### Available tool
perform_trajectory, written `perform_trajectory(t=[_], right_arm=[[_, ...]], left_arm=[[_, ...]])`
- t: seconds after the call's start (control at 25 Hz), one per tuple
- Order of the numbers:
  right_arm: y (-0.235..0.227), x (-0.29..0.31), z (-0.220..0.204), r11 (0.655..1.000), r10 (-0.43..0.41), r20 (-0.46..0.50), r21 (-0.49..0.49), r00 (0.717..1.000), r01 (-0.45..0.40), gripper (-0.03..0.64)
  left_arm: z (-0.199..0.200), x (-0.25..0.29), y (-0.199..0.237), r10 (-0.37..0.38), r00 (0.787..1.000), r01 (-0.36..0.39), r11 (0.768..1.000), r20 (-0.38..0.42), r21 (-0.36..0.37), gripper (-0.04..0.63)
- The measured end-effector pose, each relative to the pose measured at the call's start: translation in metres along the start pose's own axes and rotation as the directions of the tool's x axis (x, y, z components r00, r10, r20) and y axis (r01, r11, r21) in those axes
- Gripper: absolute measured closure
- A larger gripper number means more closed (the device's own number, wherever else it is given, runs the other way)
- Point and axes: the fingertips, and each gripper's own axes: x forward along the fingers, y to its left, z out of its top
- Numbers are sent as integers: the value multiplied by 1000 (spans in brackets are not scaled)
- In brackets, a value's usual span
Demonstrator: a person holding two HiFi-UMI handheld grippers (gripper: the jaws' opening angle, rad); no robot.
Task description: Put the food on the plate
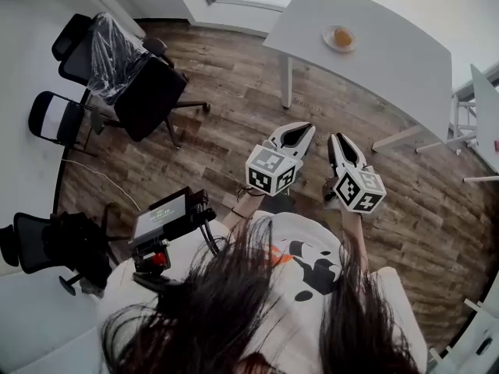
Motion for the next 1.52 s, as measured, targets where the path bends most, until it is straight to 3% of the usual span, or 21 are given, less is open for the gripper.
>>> perform_trajectory(t=[0.08,0.48,0.92,1.52], right_arm=[[0,-12,-1,1000,8,0,1,1000,-8,541],[-24,-149,-46,997,70,-6,-8,997,-70,541],[-9,-234,-75,987,152,-24,-49,988,-154,541],[0,-221,-77,983,165,-36,-70,986,-167,541]], left_arm=[[0,-4,-7,14,1000,-14,1000,11,-9,589],[-65,-46,-141,70,997,-70,998,13,-2,589],[-93,-91,-228,110,993,-112,993,36,40,589],[-92,-104,-208,164,985,-167,985,51,49,589]])
